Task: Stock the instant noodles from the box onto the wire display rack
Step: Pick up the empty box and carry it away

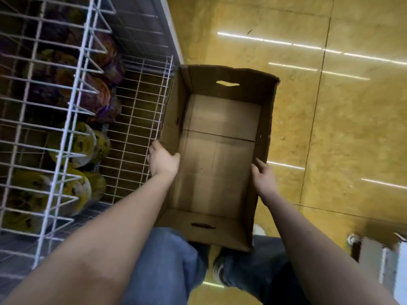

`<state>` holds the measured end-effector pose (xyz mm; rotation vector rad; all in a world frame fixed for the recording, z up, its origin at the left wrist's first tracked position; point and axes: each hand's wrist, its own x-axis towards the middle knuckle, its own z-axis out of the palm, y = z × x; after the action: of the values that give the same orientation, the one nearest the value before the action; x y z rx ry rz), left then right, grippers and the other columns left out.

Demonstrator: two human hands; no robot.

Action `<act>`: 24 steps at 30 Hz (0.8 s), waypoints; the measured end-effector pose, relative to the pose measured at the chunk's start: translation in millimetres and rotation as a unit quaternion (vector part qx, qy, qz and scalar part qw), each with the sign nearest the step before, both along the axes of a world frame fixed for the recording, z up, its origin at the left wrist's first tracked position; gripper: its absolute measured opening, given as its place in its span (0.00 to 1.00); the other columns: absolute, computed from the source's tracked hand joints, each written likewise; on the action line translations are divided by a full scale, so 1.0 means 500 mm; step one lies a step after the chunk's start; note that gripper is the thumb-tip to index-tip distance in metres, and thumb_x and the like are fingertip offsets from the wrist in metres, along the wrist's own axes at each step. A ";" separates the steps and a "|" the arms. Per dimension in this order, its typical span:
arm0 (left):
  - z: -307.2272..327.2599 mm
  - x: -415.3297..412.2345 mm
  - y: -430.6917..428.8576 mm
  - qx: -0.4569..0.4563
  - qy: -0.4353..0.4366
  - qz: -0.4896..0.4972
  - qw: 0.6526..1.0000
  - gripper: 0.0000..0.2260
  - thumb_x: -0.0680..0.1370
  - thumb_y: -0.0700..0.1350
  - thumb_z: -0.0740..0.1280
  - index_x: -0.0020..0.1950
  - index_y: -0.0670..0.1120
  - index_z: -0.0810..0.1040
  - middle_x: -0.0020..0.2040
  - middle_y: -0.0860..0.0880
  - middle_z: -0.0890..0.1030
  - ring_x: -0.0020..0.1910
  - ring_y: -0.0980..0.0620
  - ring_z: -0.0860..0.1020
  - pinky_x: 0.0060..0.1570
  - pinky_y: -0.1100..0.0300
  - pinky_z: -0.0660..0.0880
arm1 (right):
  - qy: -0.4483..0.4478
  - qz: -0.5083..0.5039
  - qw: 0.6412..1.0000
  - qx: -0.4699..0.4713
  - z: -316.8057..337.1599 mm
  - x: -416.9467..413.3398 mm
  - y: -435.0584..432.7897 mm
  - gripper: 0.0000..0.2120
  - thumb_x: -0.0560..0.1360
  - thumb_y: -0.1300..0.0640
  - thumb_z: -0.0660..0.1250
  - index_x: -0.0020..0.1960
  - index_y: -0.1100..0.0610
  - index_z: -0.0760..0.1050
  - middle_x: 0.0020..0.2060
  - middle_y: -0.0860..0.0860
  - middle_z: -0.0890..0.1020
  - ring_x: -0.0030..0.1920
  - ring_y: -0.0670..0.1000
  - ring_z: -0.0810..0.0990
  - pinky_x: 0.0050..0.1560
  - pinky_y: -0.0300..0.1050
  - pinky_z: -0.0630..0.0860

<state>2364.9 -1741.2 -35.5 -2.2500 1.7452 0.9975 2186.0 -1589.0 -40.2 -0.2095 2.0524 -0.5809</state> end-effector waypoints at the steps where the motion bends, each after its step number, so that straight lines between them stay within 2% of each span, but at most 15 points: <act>1: 0.029 -0.011 0.003 -0.008 0.000 -0.006 1.000 0.32 0.74 0.44 0.69 0.74 0.40 0.58 0.72 0.40 0.65 0.71 0.39 0.63 0.67 0.48 0.64 | -0.003 -0.008 1.000 -0.001 0.028 -0.006 0.005 0.22 0.81 0.55 0.56 0.73 0.59 0.62 0.73 0.57 0.64 0.73 0.57 0.62 0.73 0.51 0.60; 7: 0.287 -0.088 0.015 -0.028 -0.003 -0.044 0.999 0.32 0.75 0.46 0.68 0.74 0.41 0.58 0.72 0.40 0.64 0.70 0.38 0.64 0.67 0.47 0.63 | 0.006 -0.031 0.999 -0.033 0.278 -0.070 0.036 0.21 0.81 0.55 0.57 0.72 0.60 0.66 0.70 0.57 0.68 0.71 0.56 0.65 0.71 0.49 0.61; 12: 0.554 -0.193 0.047 -0.041 0.005 -0.106 0.993 0.34 0.75 0.48 0.68 0.75 0.41 0.55 0.73 0.42 0.62 0.71 0.39 0.61 0.68 0.45 0.62 | 0.057 -0.048 0.996 -0.045 0.523 -0.149 0.086 0.20 0.79 0.54 0.61 0.71 0.56 0.67 0.71 0.57 0.67 0.71 0.57 0.66 0.71 0.52 0.63; 15: 0.706 -0.271 0.079 -0.060 0.009 -0.154 0.986 0.34 0.75 0.50 0.69 0.75 0.41 0.57 0.73 0.42 0.63 0.70 0.38 0.62 0.67 0.44 0.63 | 0.089 -0.057 0.993 -0.043 0.661 -0.202 0.136 0.22 0.76 0.64 0.62 0.69 0.54 0.69 0.70 0.56 0.68 0.68 0.58 0.69 0.68 0.52 0.67; 18: 0.845 -0.351 0.127 -0.074 0.014 -0.214 0.974 0.33 0.75 0.50 0.68 0.74 0.41 0.58 0.72 0.42 0.63 0.70 0.38 0.62 0.67 0.44 0.63 | 0.122 -0.078 0.989 -0.040 0.787 -0.249 0.207 0.30 0.68 0.74 0.58 0.64 0.50 0.72 0.65 0.57 0.71 0.59 0.62 0.75 0.59 0.57 0.75; 21: 0.951 -0.433 0.175 -0.087 0.022 -0.260 0.961 0.33 0.75 0.51 0.68 0.74 0.41 0.58 0.72 0.42 0.64 0.70 0.38 0.63 0.66 0.44 0.63 | 0.155 -0.108 0.980 -0.053 0.881 -0.295 0.287 0.30 0.67 0.73 0.57 0.63 0.49 0.72 0.62 0.56 0.73 0.55 0.62 0.76 0.57 0.57 0.75; 24: 1.026 -0.535 0.224 -0.097 0.055 -0.299 0.948 0.32 0.74 0.51 0.68 0.73 0.41 0.60 0.70 0.41 0.65 0.68 0.37 0.65 0.65 0.46 0.63 | 0.196 -0.151 0.966 -0.067 0.958 -0.347 0.363 0.26 0.70 0.69 0.58 0.63 0.48 0.70 0.62 0.56 0.74 0.57 0.62 0.75 0.60 0.54 0.72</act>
<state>2097.2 -1629.2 477.3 -1.5808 2.4466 0.8484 2012.6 -1407.7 438.7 -0.0941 2.4529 -0.9283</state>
